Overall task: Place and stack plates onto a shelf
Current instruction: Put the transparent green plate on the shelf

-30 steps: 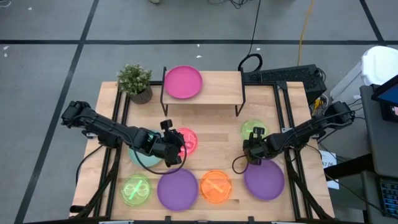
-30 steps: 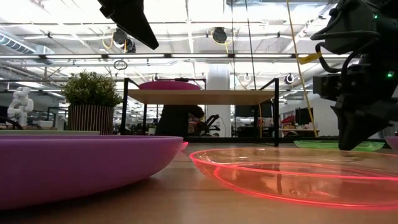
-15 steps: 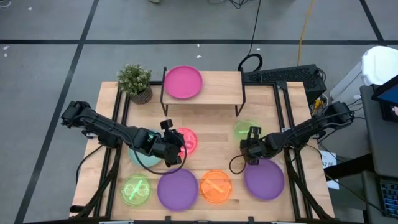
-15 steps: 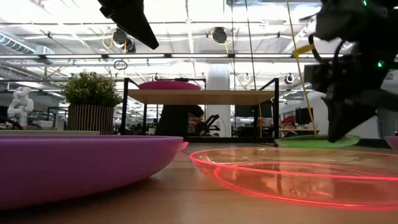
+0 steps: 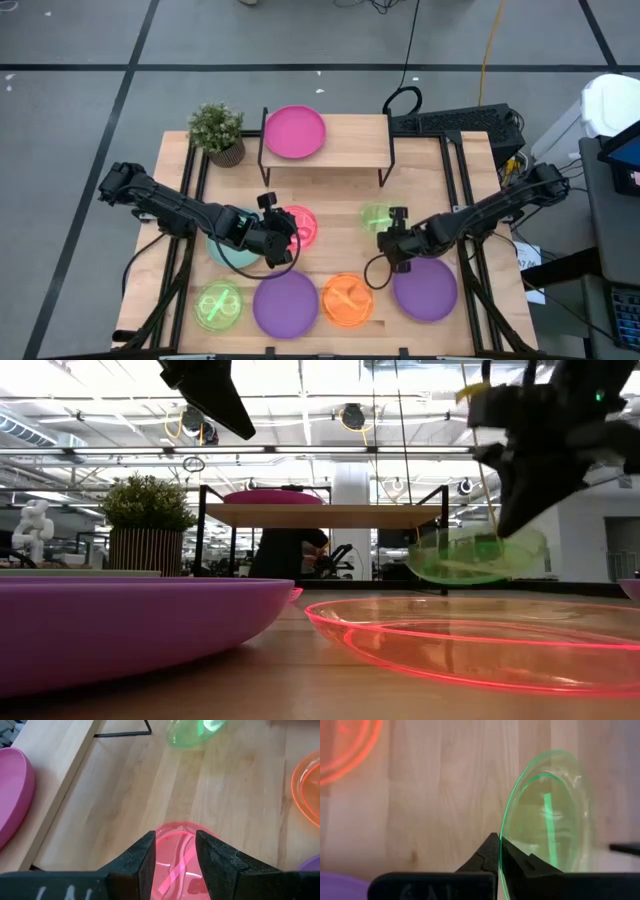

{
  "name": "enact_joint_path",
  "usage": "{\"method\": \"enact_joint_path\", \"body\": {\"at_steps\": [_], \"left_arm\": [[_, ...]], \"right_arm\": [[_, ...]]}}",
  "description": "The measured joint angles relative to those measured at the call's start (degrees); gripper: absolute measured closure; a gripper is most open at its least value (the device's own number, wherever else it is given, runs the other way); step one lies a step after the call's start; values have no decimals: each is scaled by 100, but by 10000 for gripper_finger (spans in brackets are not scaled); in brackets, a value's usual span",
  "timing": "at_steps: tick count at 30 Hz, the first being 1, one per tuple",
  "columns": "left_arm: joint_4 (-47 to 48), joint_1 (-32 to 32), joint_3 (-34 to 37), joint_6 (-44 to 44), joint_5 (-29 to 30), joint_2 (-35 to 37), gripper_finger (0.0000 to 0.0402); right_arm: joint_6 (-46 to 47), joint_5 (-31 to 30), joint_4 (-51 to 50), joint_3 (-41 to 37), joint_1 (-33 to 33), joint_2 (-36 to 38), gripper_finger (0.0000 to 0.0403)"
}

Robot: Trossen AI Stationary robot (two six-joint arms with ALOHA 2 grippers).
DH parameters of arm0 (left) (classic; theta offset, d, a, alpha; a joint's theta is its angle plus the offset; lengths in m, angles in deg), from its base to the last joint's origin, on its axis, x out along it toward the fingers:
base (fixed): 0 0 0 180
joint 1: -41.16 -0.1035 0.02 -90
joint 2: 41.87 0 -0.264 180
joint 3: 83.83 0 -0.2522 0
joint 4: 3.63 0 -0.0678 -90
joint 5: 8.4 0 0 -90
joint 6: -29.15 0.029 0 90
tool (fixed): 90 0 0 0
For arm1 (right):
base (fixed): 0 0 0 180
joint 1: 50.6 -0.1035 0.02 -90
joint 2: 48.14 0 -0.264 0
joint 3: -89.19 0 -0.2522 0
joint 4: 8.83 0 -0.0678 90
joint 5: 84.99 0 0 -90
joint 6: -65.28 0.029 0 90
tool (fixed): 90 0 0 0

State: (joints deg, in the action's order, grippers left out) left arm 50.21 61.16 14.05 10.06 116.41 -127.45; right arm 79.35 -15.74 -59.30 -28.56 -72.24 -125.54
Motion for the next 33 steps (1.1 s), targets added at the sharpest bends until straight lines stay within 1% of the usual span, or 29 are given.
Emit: {"method": "enact_joint_path", "body": {"at_steps": [6,11,15,18,22,28,33], "left_arm": [[2,47,0,-232,-31,0,256],[2,163,0,-316,-33,0,256],[0,236,0,-418,-35,0,256],[-2,265,0,-534,-39,-2,256],[-4,268,0,-727,-39,-2,256],[-19,324,0,-849,-42,-2,256],[-33,385,0,-944,-42,-2,256]], "right_arm": [[-213,-69,-49,309,-150,0,403],[-379,-618,-321,573,-257,2,403],[-666,-902,-340,750,-289,2,403],[-892,-1007,-341,889,-285,2,403],[-1253,-1365,-340,1109,-285,2,403],[-1935,-1395,-79,1511,-161,2,403],[-2754,-1396,321,1576,220,2,403]]}}
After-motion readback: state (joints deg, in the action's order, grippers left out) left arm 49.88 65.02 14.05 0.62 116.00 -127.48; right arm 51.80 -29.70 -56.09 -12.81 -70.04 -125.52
